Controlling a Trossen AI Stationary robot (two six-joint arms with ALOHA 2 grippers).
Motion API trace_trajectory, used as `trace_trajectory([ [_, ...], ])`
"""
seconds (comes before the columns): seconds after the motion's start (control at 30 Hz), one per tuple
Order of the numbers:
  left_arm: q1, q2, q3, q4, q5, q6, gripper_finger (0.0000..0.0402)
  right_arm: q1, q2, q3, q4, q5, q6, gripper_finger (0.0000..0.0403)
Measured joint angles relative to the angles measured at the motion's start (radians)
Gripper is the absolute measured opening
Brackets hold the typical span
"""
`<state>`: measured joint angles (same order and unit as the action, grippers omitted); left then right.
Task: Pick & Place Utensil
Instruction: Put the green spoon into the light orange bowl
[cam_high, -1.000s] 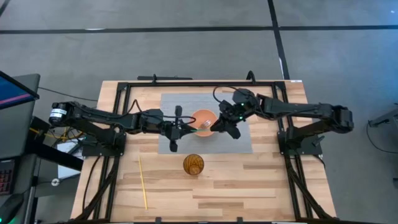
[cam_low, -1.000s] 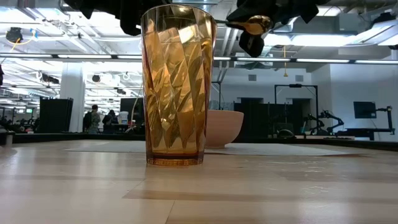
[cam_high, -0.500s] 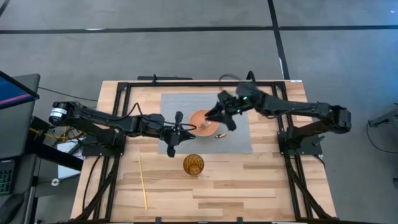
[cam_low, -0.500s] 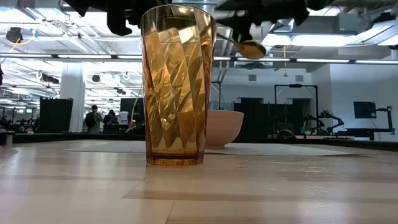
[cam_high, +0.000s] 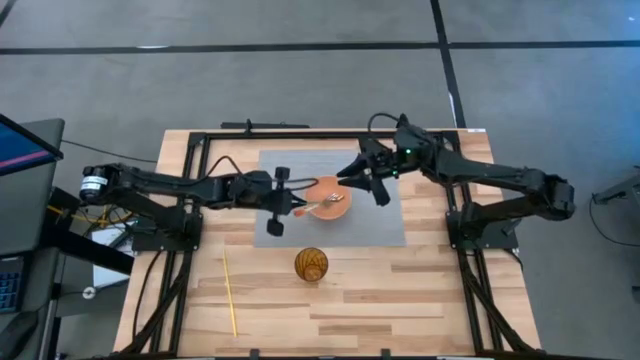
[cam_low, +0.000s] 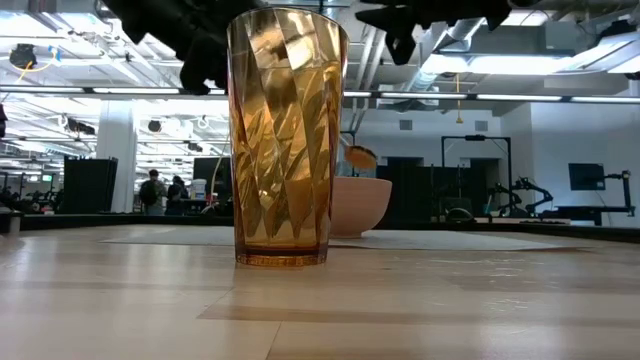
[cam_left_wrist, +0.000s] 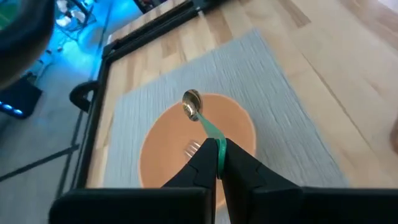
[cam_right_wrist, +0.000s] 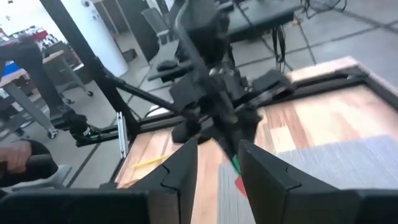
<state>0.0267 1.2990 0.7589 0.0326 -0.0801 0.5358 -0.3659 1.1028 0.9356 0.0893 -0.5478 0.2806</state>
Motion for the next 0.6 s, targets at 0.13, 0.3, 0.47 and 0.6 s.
trace_trajectory([
  [0.13,0.023,0.013,0.001,-0.011,0.052,-0.009,0.0014,0.001,0.033,0.0,-0.002,0.002,0.0,0.0111],
  [0.3,0.044,0.061,0.001,-0.04,0.047,-0.029,0.0012,0.001,0.071,0.0,0.001,0.001,0.0,0.0111],
  [0.47,0.048,0.113,0.001,-0.032,0.046,-0.029,0.0019,0.001,0.094,0.0,0.0,-0.001,0.0,0.0111],
  [0.6,0.049,0.124,0.001,-0.029,0.043,-0.023,0.004,0.001,0.095,0.0,-0.001,-0.001,0.0,0.0111],
])
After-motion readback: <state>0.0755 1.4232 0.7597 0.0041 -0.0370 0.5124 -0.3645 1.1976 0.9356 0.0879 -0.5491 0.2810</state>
